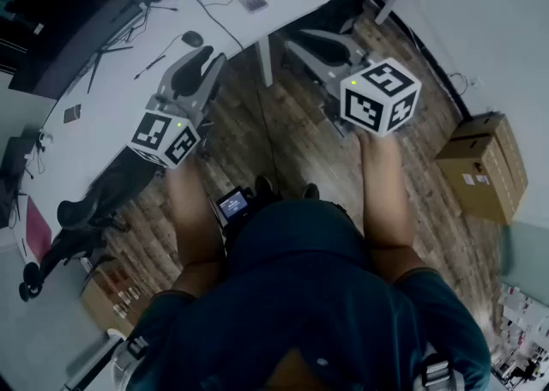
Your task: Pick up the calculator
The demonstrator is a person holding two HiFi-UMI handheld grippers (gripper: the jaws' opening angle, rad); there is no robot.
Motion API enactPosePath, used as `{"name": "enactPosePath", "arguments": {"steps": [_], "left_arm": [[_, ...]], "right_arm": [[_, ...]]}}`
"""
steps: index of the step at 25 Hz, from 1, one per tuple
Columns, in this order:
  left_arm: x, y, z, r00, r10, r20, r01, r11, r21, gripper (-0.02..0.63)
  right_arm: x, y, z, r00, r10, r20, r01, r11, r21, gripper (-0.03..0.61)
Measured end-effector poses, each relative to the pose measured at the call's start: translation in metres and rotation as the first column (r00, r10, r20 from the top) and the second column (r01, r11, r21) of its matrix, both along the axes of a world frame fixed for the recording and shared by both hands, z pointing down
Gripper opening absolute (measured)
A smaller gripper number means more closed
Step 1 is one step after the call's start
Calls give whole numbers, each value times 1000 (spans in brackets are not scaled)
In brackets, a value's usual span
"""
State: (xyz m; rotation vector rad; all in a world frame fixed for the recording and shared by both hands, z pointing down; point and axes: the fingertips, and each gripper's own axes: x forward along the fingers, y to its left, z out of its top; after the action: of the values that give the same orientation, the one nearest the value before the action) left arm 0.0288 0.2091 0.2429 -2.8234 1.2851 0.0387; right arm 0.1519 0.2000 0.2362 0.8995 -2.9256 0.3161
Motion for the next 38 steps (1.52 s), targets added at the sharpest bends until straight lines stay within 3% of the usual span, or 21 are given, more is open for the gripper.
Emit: {"name": "enactPosePath", "arguments": {"steps": [15, 25, 33, 38], "left_arm": [[-4, -10, 3, 1000, 22, 0, -22, 1000, -9, 104], [-32, -29, 0, 998, 62, -7, -62, 998, 6, 104], [-47, -44, -5, 993, 119, -19, -118, 993, 28, 104], [-47, -60, 3, 993, 116, -36, -116, 993, 0, 103]], "right_arm": [[-4, -12, 2, 1000, 20, -2, -20, 1000, -9, 78], [-30, -32, -1, 996, 62, 57, -59, 997, -40, 81], [-49, -40, 0, 994, 104, 38, -102, 994, -48, 81], [-48, -56, 7, 993, 111, 35, -109, 992, -65, 81]]}}
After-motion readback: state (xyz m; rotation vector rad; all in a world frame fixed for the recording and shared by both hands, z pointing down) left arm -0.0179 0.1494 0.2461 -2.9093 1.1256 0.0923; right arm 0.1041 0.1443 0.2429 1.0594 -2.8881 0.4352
